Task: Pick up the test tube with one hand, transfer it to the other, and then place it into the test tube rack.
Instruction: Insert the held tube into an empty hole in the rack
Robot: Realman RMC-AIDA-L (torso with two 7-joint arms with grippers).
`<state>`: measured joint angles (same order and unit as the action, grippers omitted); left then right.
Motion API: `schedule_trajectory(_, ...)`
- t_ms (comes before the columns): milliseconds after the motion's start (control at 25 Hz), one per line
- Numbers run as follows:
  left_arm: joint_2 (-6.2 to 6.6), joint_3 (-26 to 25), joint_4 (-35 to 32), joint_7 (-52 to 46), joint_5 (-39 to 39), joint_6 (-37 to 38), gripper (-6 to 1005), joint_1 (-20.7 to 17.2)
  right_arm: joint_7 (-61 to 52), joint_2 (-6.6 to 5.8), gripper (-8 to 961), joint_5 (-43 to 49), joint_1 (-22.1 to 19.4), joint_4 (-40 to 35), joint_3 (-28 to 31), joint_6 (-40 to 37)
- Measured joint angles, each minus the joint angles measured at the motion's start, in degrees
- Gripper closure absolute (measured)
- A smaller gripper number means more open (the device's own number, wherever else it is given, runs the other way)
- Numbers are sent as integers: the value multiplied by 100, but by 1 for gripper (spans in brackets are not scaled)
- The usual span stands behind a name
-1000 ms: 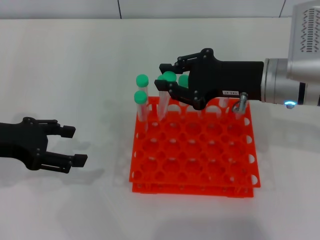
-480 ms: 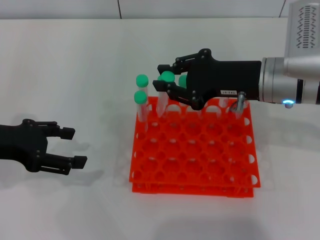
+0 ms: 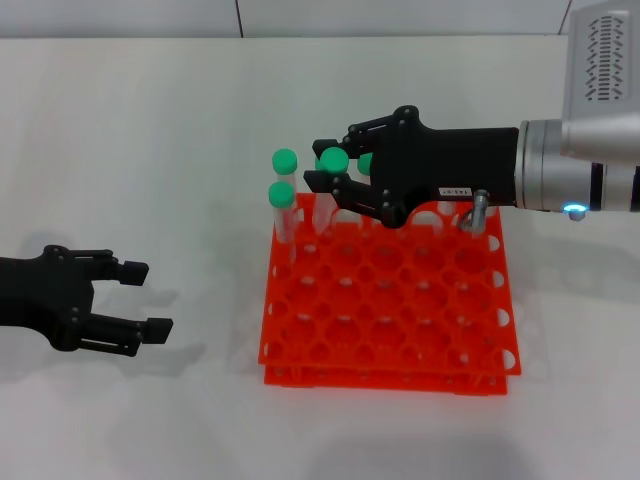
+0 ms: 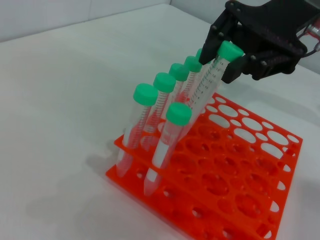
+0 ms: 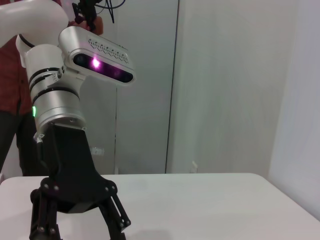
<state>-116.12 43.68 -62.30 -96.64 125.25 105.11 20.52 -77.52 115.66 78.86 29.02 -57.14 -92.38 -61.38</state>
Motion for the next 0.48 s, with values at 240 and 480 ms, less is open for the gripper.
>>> schedule_trajectory(240,-7,0,7,5,-1,-9,118,-13,-7,-11,689,2,-123,-213,5,-22)
schedule_trajectory(480,-7,0,8,5,-1,-13,118,-14,-140,-27,689,19,-181,-307,28,-50)
